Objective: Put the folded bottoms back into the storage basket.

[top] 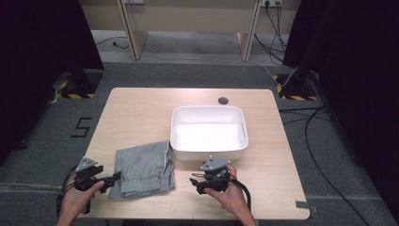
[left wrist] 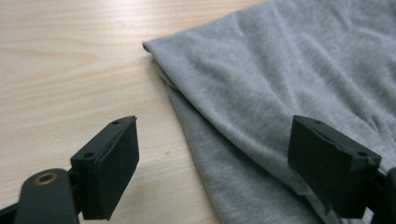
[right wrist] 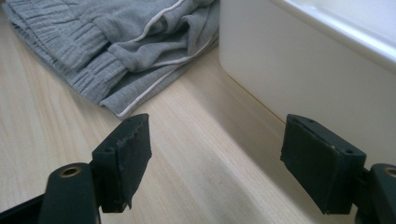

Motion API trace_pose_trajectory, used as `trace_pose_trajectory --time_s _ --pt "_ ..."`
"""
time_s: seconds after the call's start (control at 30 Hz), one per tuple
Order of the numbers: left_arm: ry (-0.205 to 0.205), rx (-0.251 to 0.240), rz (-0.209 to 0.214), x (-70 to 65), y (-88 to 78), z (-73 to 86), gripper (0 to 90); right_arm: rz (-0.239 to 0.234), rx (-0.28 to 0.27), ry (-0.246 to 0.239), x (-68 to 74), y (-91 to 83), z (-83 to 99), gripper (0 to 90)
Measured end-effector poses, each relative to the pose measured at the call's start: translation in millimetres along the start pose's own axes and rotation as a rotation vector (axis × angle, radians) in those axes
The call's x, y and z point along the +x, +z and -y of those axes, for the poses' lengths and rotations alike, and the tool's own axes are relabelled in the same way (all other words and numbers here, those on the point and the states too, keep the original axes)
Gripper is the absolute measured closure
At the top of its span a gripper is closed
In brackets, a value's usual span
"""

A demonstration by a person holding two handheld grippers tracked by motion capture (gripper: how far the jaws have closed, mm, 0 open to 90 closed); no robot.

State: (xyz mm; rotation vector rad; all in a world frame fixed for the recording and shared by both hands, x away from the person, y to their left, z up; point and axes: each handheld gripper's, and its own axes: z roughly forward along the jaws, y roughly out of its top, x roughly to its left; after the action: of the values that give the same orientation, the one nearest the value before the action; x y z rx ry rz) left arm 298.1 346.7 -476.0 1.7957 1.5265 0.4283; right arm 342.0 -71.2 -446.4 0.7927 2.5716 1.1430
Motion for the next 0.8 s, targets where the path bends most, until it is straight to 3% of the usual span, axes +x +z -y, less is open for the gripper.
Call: trace_pose_trajectory --time_s 0.33,0.53,0.7,0.8 --pt "-0.024 0.035 0.042 -4.5 7.2 1.6 17.2 -0.038 -0.030 -0.016 8.4 9.7 -16.6 24.5" --pt "-0.049 0.044 0.077 -3.2 14.3 6.3 21.7 -0.083 -0.032 -0.036 23.5 24.8 -28.9 24.4" --pt "-0.039 0.040 0.076 -3.9 17.2 5.9 22.7 -0.115 -0.042 -0.042 33.7 39.1 -37.6 24.3" --pt "-0.025 0.035 0.076 -5.8 18.1 6.2 25.2 -0.136 -0.051 -0.021 37.0 49.3 -41.7 24.2"
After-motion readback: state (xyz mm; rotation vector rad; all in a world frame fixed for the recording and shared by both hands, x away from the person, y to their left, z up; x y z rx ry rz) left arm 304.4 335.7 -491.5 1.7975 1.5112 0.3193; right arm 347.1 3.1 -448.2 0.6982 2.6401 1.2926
